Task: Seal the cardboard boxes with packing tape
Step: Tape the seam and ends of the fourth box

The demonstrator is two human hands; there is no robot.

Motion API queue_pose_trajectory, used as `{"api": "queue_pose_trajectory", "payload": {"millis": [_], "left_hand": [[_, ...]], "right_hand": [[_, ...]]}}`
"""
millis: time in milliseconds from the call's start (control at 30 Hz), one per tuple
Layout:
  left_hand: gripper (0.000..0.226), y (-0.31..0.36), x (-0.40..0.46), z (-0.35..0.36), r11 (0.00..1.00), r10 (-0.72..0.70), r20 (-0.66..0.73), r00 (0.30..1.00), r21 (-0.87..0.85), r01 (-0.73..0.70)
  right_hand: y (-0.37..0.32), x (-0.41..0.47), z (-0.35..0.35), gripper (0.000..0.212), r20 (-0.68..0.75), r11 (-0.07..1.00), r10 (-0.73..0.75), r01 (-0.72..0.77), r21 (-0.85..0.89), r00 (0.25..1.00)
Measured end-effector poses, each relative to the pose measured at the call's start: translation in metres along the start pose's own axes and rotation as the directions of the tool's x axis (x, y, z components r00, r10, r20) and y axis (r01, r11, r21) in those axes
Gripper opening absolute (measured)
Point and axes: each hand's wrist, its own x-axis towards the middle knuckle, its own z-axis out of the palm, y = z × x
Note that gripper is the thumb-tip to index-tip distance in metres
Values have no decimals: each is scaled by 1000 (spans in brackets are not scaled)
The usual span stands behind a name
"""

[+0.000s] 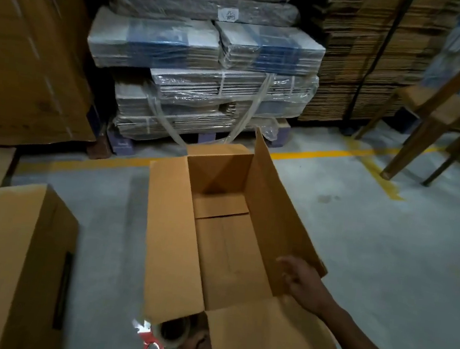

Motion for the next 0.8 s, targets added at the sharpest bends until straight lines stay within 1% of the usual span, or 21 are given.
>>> {"api": "queue_pose_trajectory", "payload": {"millis": [33, 67, 100, 133, 200, 267, 300, 333, 367, 400, 433, 467, 500, 533, 567, 600, 633, 667, 700, 733, 800], "left_hand": [[43, 30, -24, -1, 1000, -4, 37, 999, 6, 4], [40, 42, -33, 5, 999, -19, 32, 999, 31, 18], [34, 52, -41, 10, 1000, -8, 53, 999, 0, 8], [28, 57, -47, 12, 1000, -8, 12, 1000, -11, 8], [29, 67, -48, 20, 1000, -15, -91, 996, -29, 12], [32, 80, -47, 33, 997, -46, -105, 993, -61, 39], [30, 85, -42, 40, 995, -63, -144, 988, -80, 52], [27, 90, -39, 47, 992, -57, -218, 974, -126, 30], [21, 92, -33, 54, 991, -45, -284, 958, -131, 8], [17, 95, -31, 63, 990, -5, -344, 939, -134, -44], [14, 94, -28, 69, 992, 38, -390, 920, -98, -83], [10, 94, -25, 76, 989, 91, -422, 902, -64, -130], [4, 91, -20, 80, 990, 132, -446, 885, 14, -141], [9, 87, -16, 82, 981, 191, -446, 875, 106, -160], [20, 87, -11, 84, 964, 233, -422, 876, 218, -151], [29, 90, -7, 86, 937, 272, -396, 877, 318, -147], [34, 94, -3, 88, 895, 293, -372, 880, 431, -116], [38, 94, 4, 90, 828, 296, -338, 893, 558, -64], [45, 95, 9, 90, 743, 255, -296, 921, 669, 9], [53, 98, 13, 90, 643, 193, -261, 946, 762, 79], [66, 105, 21, 92, 463, 83, -218, 972, 872, 156]], "right_hand": [[7, 7, 0, 52, -15, 999, 32, -33, -28, 999], [11, 11, -3, 58, -38, 995, 65, -68, -72, 997], [16, 18, -7, 60, -48, 993, 86, -90, -80, 995], [24, 23, -10, 61, -56, 991, 89, -94, -92, 994], [39, 30, -17, 56, -100, 992, 84, -93, -83, 991], [64, 37, -25, 44, -147, 990, 138, -141, -12, 979], [76, 44, -30, 36, -149, 979, 197, -187, 74, 969], [81, 49, -39, 26, -127, 951, 274, -248, 185, 953], [85, 57, -50, 19, -68, 892, 337, -295, 343, 939], [84, 64, -61, 23, 15, 795, 402, -357, 490, 915], [84, 68, -70, 31, 101, 691, 458, -425, 585, 883], [82, 71, -79, 35, 162, 603, 488, -466, 647, 858], [88, 74, -81, 37, 194, 567, 488, -478, 671, 851], [89, 73, -80, 38, 202, 570, 474, -473, 672, 857], [92, 71, -74, 40, 168, 607, 455, -442, 661, 875], [94, 68, -68, 44, 119, 707, 392, -381, 596, 912], [98, 65, -58, 49, 60, 847, 299, -294, 443, 952], [102, 60, -47, 51, 38, 940, 202, -204, 275, 979], [104, 56, -35, 57, 32, 986, 112, -115, 121, 993], [105, 53, -23, 65, 54, 999, 48, -47, -28, 997], [98, 47, -4, 75, 94, 957, 15, 13, -289, 995]]}}
